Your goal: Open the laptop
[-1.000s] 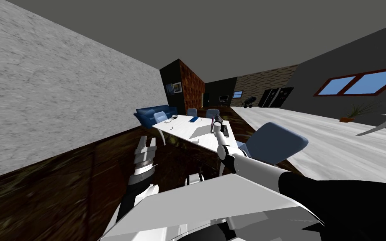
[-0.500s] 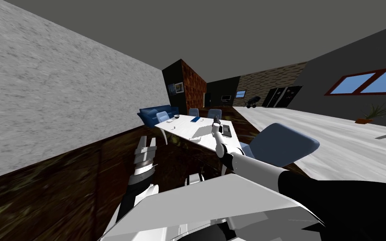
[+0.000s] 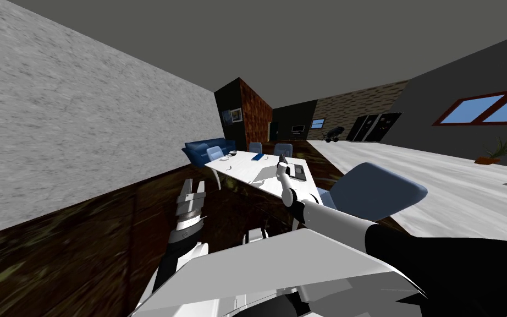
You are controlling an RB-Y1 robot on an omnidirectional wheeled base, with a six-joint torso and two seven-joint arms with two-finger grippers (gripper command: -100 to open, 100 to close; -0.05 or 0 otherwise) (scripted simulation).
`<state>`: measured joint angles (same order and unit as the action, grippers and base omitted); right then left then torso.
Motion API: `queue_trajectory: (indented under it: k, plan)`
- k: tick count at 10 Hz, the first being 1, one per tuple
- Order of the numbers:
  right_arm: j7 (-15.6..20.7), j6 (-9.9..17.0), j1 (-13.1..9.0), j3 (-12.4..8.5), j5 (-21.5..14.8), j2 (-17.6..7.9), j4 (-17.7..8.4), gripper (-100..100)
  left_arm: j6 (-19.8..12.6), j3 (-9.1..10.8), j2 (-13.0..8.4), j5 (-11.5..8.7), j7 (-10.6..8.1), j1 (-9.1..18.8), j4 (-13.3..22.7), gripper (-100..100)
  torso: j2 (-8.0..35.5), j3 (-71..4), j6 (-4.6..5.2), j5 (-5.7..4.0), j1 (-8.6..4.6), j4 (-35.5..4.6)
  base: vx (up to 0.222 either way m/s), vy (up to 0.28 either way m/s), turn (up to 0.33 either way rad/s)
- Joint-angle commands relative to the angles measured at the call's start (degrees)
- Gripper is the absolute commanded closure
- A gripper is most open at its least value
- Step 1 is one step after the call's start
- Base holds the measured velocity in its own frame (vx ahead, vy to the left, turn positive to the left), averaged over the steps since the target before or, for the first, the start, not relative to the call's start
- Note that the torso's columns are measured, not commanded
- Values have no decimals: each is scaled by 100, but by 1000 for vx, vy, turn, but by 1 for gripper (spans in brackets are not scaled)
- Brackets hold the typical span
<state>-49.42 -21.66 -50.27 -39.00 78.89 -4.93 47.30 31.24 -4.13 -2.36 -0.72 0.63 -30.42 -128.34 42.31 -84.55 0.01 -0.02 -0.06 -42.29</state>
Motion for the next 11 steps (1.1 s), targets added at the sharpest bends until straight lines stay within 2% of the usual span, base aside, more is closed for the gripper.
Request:
queue_trajectory:
  k: [1, 2, 4, 5, 11]
  plan:
    - [-251, 152, 110, -70, 162, 20, 172, 100, 0, 0, 0, 0, 0, 0, 0, 0, -2, 0, 1, -1, 2, 1, -15, -21, -43]
    - [-251, 152, 110, -70, 162, 20, 172, 100, 0, 0, 0, 0, 0, 0, 0, 0, -4, 7, -6, -32, -27, 2, -21, -20, -37]
    - [-505, 303, 221, -143, 327, 40, 343, 100, 0, 0, 0, 0, 0, 0, 0, 0, -25, -14, -21, -20, -12, 19, -22, -26, -10]
    - [-505, 303, 221, -143, 327, 40, 343, 100, 0, 0, 0, 0, 0, 0, 0, 0, -32, -20, -18, -15, -1, 23, -17, -20, -10]
    - [-1267, 757, 556, -360, 820, 102, 858, 100, 0, 0, 0, 0, 0, 0, 0, 0, 2, 3, -9, -2, 4, -4, -17, -21, -16]
